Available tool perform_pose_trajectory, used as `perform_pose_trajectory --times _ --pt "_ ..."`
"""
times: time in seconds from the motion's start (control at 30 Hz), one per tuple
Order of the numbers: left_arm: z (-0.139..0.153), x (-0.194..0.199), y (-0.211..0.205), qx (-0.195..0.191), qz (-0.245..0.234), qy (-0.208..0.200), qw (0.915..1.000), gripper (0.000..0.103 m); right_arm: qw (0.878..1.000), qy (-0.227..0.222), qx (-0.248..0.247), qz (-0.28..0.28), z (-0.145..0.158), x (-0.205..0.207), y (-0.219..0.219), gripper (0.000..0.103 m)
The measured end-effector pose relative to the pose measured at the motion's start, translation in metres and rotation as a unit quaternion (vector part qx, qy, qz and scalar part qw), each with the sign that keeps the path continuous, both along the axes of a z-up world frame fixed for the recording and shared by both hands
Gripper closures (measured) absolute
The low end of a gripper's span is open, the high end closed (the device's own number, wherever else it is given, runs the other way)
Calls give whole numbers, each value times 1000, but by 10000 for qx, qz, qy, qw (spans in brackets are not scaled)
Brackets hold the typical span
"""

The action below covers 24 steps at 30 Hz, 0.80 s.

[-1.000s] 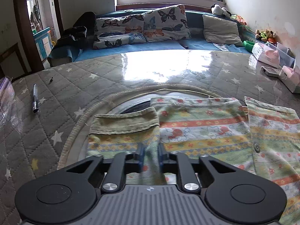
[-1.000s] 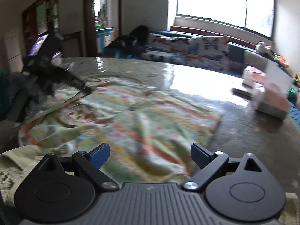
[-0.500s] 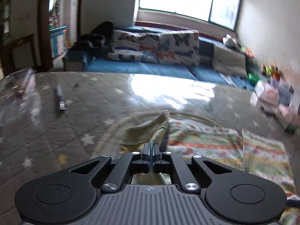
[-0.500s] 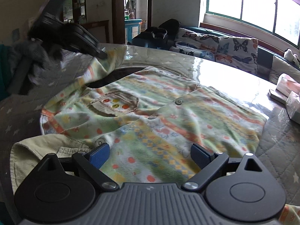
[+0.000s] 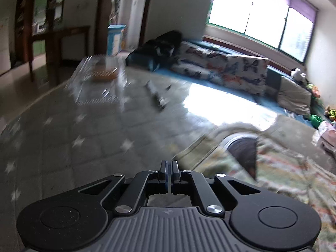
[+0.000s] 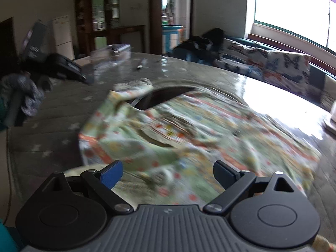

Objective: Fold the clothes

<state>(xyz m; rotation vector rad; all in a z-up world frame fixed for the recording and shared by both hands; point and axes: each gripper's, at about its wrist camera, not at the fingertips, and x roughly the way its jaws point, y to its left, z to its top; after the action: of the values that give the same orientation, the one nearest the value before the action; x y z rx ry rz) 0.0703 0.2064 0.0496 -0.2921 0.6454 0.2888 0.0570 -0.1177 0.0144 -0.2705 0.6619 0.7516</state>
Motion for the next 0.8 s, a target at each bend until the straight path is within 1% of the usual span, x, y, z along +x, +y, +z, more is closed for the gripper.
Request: perform_pose_trajectory --times 0.1,0.2,0.23,0.27,0.3,0.33,0.4,0.53,0.63,0.7,0.73,0.8 --pt "-5 3 2 -126 -20 57 9999 99 9996 51 49 258 3 -3 18 13" --pt "-9 6 5 -252 -39 115 9996 91 9987 130 52 486 2 -6 35 16" --pt "-11 7 5 -294 -46 134 9995 84 9984 150 44 550 1 -7 39 16" --pt "-11 12 4 -291 -38 146 9995 67 9979 175 37 622 1 -8 44 18" --pt "-12 17 3 -242 -25 143 9996 59 9975 198 32 684 0 -10 49 20" --pt "-12 23 1 -183 -13 137 9997 55 9969 218 23 751 -1 -11 53 22" --pt "-15 31 0 -107 -33 158 9998 54 9960 247 7 859 -2 -14 61 23" --pt "-22 45 -3 36 -83 209 9997 53 9948 291 19 974 -4 -18 72 24" --pt "-28 56 -4 143 -121 248 9995 56 9947 289 -14 986 -6 -18 76 24" --pt "-31 63 -6 214 -146 274 9993 71 9947 318 -22 980 -7 -17 78 23" --pt "-33 67 -6 249 -159 286 9992 85 9947 333 -30 977 -8 -17 78 23" --pt "-33 66 -6 247 -171 257 9992 90 9946 350 -59 980 -10 -16 79 23"
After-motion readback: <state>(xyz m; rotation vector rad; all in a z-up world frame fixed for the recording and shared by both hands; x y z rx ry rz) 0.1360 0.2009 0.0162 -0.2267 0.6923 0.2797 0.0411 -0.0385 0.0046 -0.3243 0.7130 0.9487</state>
